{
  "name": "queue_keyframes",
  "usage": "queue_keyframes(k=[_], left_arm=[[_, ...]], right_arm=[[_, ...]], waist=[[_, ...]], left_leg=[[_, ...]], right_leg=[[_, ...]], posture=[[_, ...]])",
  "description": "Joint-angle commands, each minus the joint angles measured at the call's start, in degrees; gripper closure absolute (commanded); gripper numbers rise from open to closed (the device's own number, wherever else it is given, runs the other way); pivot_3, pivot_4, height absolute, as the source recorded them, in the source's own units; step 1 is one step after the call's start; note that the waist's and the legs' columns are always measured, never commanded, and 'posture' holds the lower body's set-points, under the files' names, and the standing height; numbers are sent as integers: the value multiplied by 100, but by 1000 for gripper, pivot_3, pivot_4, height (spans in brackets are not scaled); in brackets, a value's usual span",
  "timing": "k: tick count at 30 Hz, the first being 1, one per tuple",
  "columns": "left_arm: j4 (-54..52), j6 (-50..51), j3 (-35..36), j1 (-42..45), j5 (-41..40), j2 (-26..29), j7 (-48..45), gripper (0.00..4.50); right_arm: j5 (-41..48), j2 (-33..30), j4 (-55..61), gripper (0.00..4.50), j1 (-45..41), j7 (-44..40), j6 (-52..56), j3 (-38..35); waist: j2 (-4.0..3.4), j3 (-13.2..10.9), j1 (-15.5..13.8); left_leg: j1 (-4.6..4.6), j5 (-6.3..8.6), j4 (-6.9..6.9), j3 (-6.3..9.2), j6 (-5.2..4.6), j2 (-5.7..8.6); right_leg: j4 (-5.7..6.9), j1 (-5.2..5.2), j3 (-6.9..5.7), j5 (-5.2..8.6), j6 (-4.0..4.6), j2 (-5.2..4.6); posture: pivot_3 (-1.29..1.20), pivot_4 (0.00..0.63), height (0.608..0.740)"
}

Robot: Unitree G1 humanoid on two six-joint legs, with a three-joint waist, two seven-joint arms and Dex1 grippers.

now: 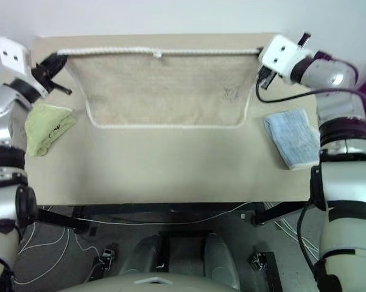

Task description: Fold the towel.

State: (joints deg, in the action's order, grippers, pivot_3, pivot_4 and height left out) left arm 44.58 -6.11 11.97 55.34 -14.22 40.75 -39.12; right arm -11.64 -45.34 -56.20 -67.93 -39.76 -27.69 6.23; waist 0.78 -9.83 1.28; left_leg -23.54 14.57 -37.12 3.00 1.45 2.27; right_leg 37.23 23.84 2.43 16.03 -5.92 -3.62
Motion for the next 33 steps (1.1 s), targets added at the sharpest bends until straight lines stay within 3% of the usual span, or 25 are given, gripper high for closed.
queue_keyframes(k=[1, 5, 8, 12, 19, 23, 27, 33], left_arm=[[85, -176, 161, 148, 21, 374, -241, 4500], [-641, 171, 383, -674, -390, 785, -1111, 4500], [-1671, 738, 542, -1891, -833, 1052, -1846, 4500], [-3049, 1357, 734, -3815, -1062, 1368, -2364, 4500], [-4458, 2476, 1520, -6248, -1565, 1575, -2916, 4500], [-4786, 2787, 1806, -6877, -1665, 1687, -3103, 4500], [-4857, 2863, 1822, -6764, -1661, 1651, -2984, 4500], [-3928, 2390, 1080, -5384, -942, 1329, -2079, 4500]], right_arm=[[432, -250, 94, 4417, -120, -432, -47, -349], [1377, -483, 1378, 4417, 947, -1729, 528, -652], [2029, -736, 2739, 4417, 2175, -2377, 1338, -841], [2811, -1108, 4588, 4417, 3974, -2892, 2507, -1104], [3698, -1639, 6317, 4417, 5979, -3386, 3909, -1801], [3844, -1824, 6485, 4417, 6324, -3584, 4212, -2009], [3667, -1769, 6308, 4417, 6009, -3533, 4121, -1831], [2898, -1283, 5349, 4417, 4652, -3097, 3746, -1080]], waist=[[0, 0, 36], [-1, 1, 123], [-3, 0, 127], [-7, -2, 109], [-7, -1, 19], [-8, 0, -57], [-9, 0, -83], [-12, 1, -64]], left_leg=[[0, 0, 1, -3, 0, -1], [0, 0, 3, -2, 0, -4], [-1, 3, 2, -1, -5, -5], [-6, 20, -4, 0, -34, -9], [18, 23, -5, 5, -37, -10], [35, 27, -3, 5, -42, -10], [34, 27, -5, 7, -42, -4], [35, 27, -1, 8, -42, 0]], right_leg=[[0, 0, 2, 0, 0, 1], [3, -2, 3, 0, 0, 1], [6, -1, 5, 0, -1, -1], [15, 8, 12, 1, 0, -12], [-6, -21, 15, 1, 2, -24], [-16, -41, 14, 2, 4, -30], [-20, -47, 5, 3, 4, -45], [-17, -42, 2, 2, 4, -45]], posture=[[0, 150, 740], [0, 150, 740], [0, 150, 740], [0, 150, 740], [0, 150, 740], [0, 150, 740], [0, 150, 740], [0, 150, 740]])
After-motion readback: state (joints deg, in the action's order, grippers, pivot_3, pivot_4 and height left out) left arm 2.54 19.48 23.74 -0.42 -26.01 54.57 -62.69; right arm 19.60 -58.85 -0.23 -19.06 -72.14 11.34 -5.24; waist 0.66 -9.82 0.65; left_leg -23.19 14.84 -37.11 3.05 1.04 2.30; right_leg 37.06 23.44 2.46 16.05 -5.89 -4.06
